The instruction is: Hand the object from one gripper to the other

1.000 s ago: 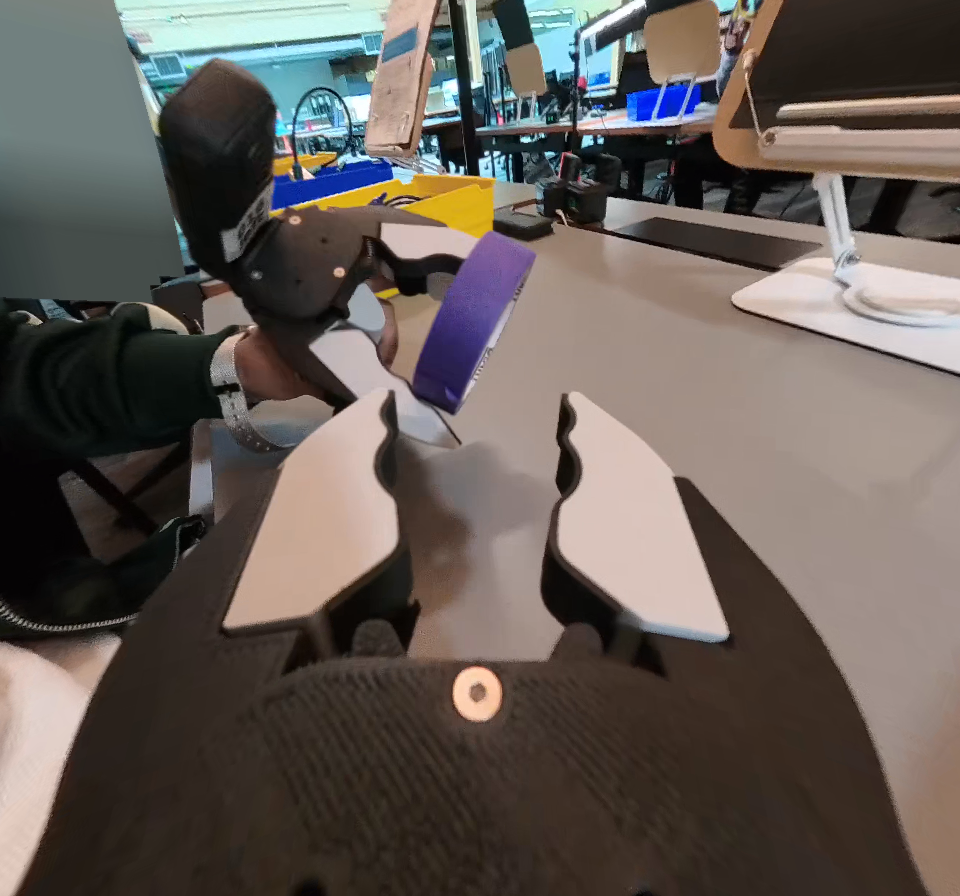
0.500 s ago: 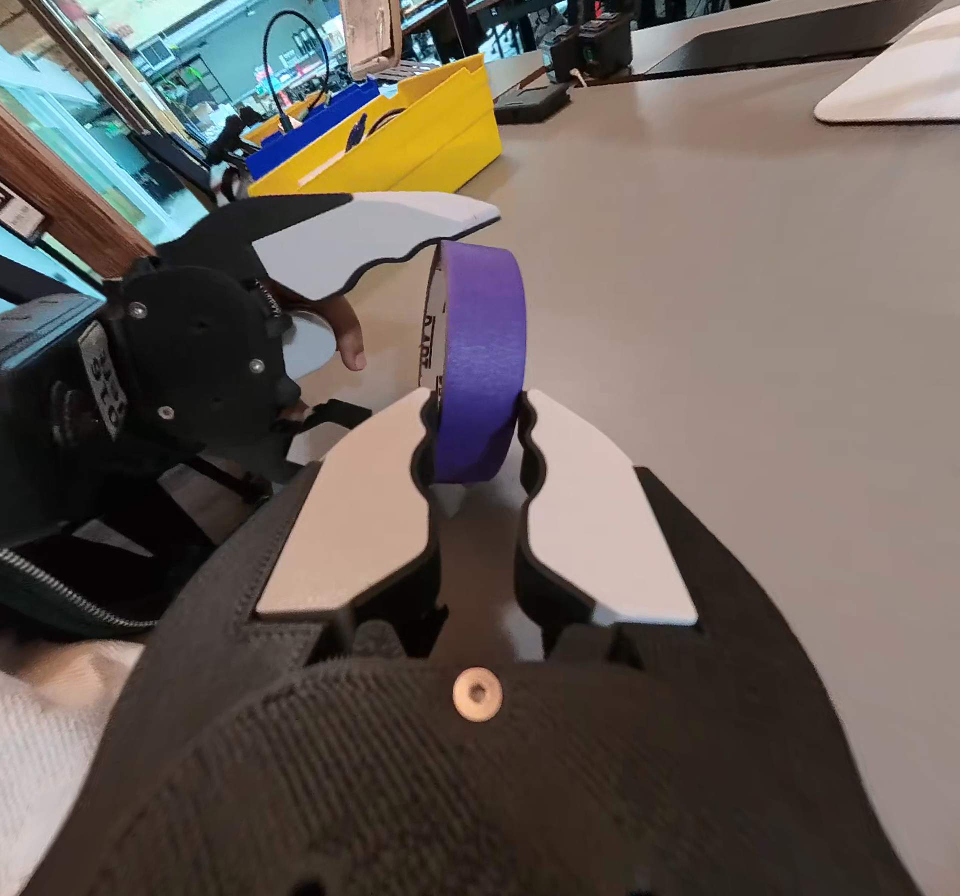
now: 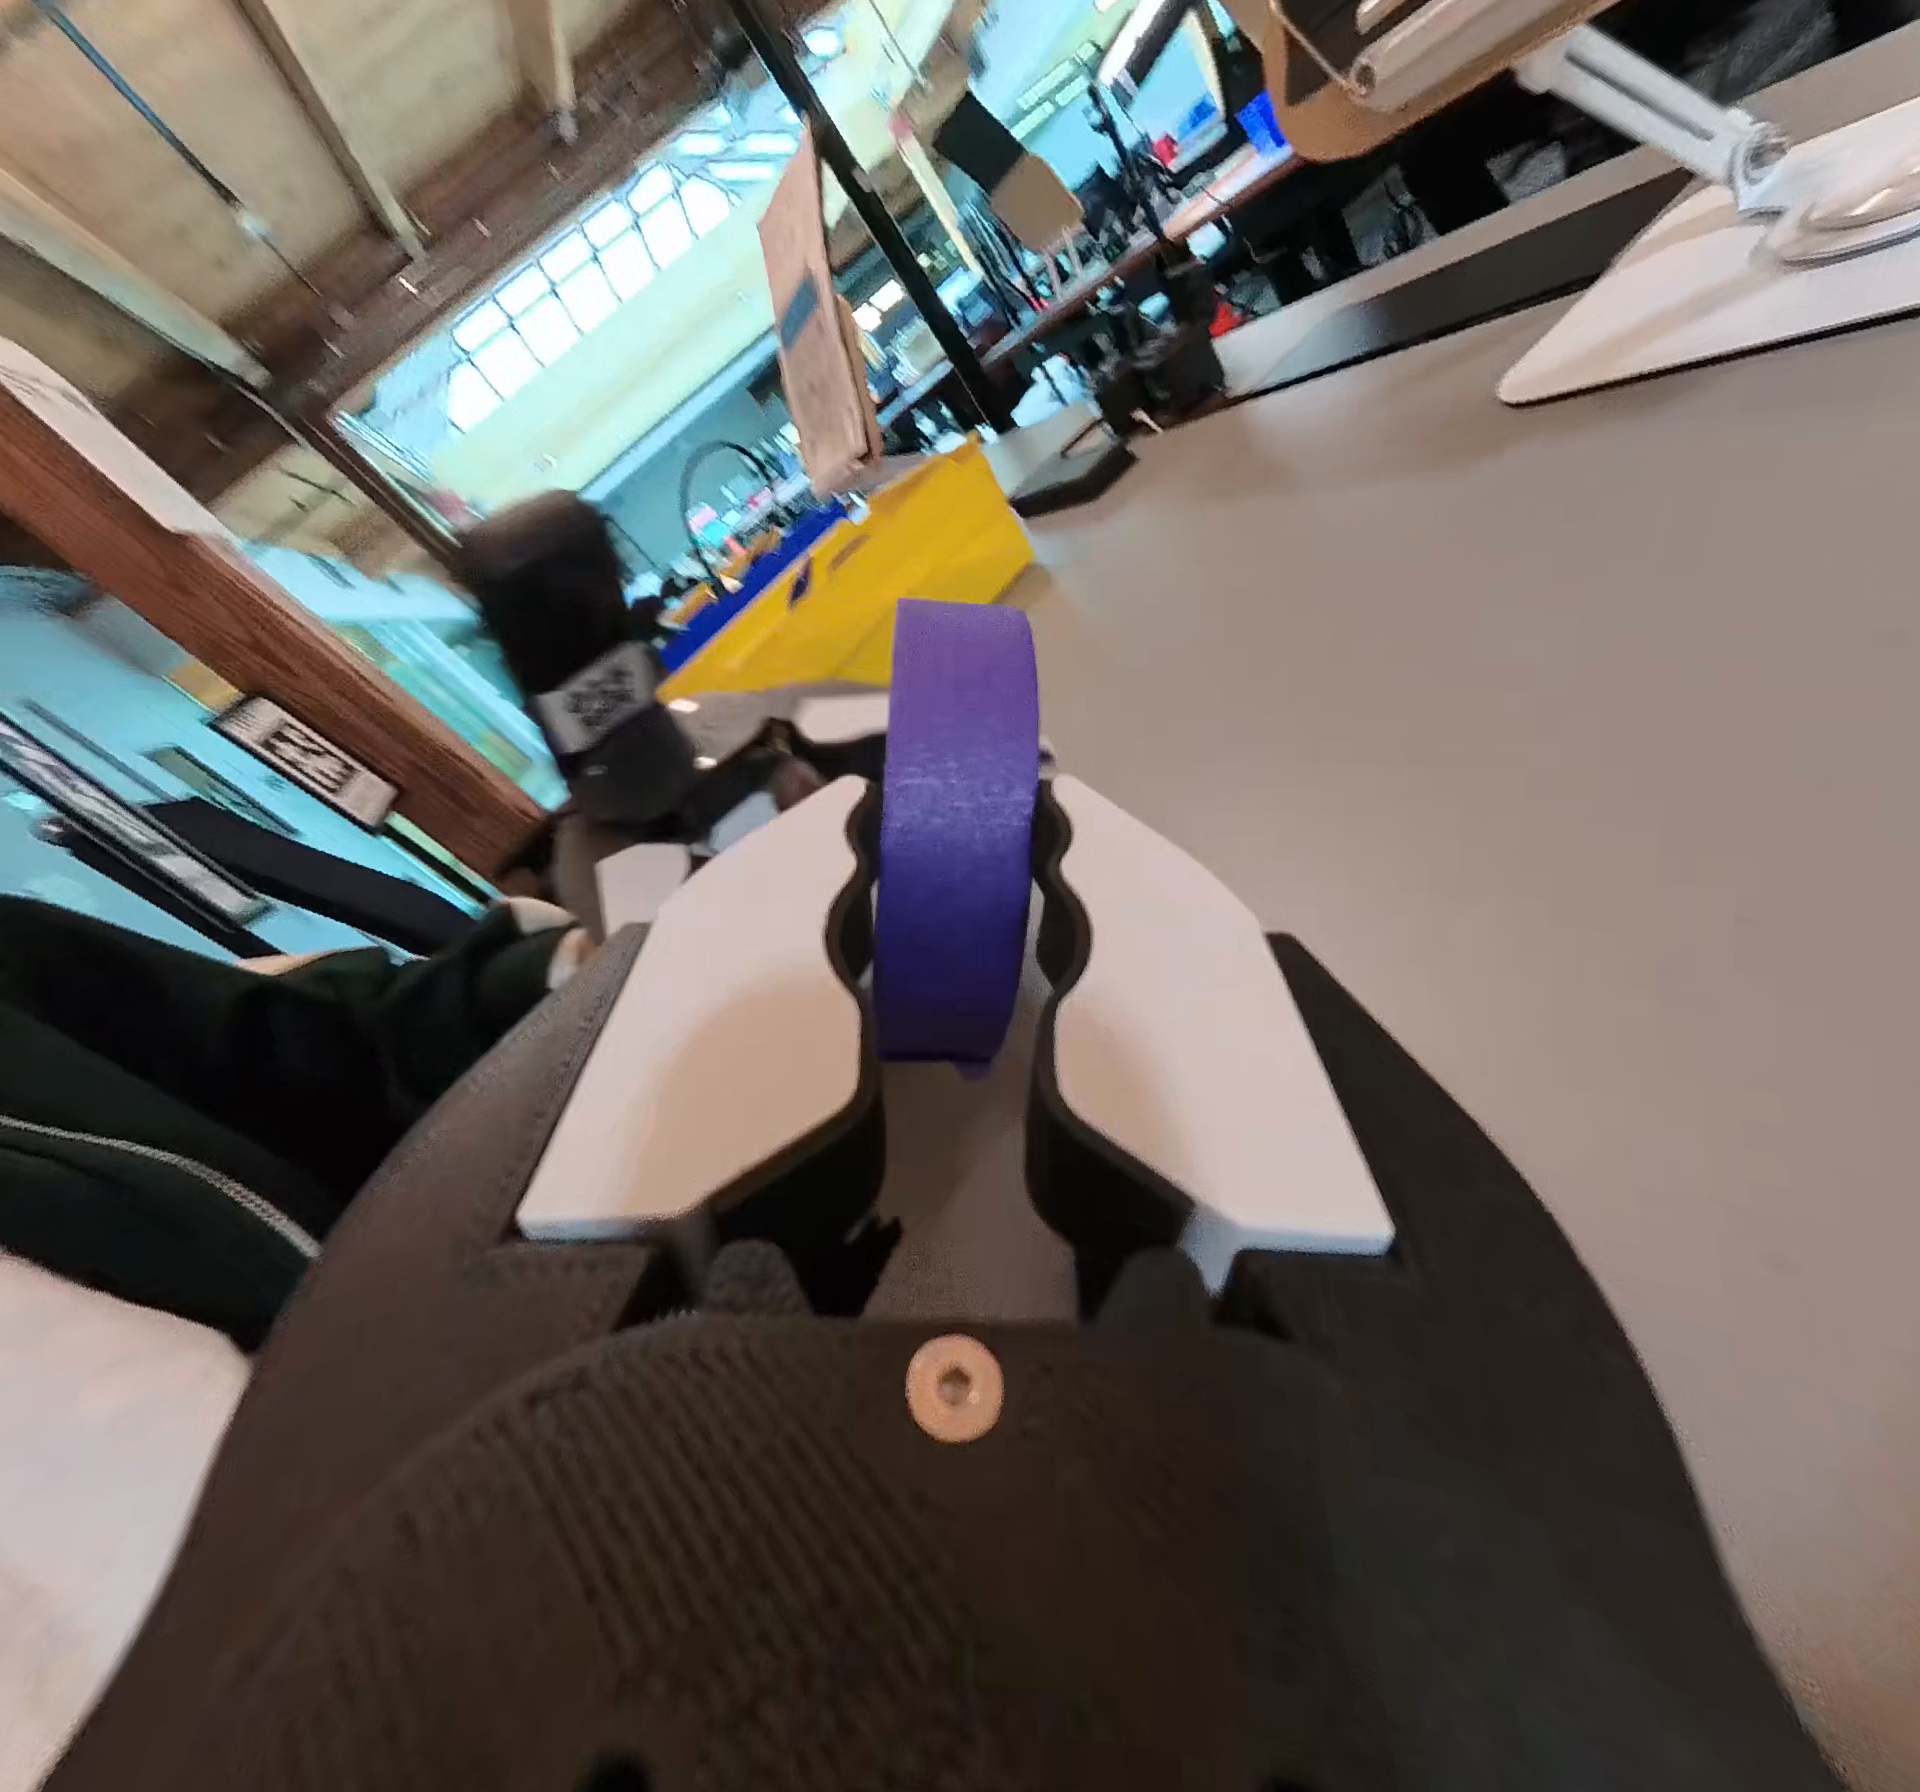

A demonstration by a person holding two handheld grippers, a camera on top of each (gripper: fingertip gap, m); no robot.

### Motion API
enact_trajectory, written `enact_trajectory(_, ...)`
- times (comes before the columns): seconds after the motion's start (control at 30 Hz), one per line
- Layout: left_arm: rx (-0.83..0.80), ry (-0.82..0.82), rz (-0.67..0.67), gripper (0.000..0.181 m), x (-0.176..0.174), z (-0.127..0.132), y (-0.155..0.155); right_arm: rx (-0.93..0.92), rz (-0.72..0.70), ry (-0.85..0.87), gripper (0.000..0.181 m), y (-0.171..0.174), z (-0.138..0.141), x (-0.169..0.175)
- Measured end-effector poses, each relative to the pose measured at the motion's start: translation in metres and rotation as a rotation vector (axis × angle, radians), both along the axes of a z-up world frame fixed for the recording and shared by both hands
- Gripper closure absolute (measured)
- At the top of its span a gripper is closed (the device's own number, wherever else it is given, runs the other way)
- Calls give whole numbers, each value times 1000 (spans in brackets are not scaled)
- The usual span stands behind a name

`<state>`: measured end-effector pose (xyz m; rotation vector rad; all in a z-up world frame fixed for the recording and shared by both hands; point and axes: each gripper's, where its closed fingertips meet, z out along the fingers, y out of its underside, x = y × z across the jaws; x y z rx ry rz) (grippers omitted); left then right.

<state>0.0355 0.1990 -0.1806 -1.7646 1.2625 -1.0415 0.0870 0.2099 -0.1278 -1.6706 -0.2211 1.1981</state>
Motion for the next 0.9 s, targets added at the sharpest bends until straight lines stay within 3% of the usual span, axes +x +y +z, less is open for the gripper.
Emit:
enact_trajectory(0.03,-132,-90,-23,57,1,5,-3,1,9,38,153,-1,3,0)
enact_trajectory(0.1,-356,-283,-108,83,2,21,-12,6,28,83,153,-2,7,-3)
enact_trajectory(0.17,-542,-420,-173,96,0,34,-16,15,38,90,153,-4,8,-5)
enact_trajectory(0.3,-711,-510,-244,114,-4,41,-18,39,43,85,153,-6,11,-8)
enact_trajectory(0.5,-757,-503,-296,131,-1,38,-27,31,53,148,153,-7,14,-9)
enact_trajectory(0.6,-776,-518,-290,151,-4,39,-24,37,69,154,153,-9,15,-13)
enact_trajectory(0.8,-654,-477,-222,151,-13,44,-10,30,79,131,153,-7,7,-19)
enact_trajectory(0.9,-598,-451,-171,151,-21,44,2,58,-9,36,110,4,0,-14)
